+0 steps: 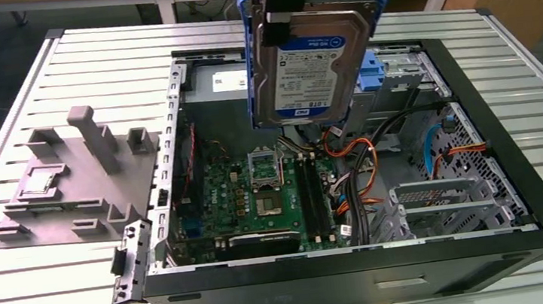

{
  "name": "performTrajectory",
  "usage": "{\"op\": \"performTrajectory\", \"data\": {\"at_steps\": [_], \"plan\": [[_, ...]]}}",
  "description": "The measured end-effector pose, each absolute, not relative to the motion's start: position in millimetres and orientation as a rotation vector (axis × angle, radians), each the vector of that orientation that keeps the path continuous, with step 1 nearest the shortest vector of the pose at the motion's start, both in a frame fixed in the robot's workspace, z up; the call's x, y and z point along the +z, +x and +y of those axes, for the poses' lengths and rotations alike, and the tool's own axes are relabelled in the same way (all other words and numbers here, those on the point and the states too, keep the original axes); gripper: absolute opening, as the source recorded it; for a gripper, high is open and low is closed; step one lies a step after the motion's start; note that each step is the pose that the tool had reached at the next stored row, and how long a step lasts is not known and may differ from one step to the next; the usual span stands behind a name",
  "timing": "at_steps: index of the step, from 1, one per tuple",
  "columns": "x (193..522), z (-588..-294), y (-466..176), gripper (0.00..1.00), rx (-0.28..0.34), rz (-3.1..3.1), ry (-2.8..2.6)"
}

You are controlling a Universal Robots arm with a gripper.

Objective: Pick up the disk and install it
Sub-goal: 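Insert the disk into the insertion slot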

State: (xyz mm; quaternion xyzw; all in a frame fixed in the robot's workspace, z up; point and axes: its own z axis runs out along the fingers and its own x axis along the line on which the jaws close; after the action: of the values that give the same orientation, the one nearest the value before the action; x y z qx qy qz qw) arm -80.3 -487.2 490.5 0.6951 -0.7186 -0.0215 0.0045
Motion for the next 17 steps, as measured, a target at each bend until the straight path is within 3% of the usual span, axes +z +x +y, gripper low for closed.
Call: {"op": "performTrajectory", "data": {"at_steps": [17], "plan": [[489.3, -495.7, -51.3, 0.36, -0.067, -2.251, 2.178]]}}
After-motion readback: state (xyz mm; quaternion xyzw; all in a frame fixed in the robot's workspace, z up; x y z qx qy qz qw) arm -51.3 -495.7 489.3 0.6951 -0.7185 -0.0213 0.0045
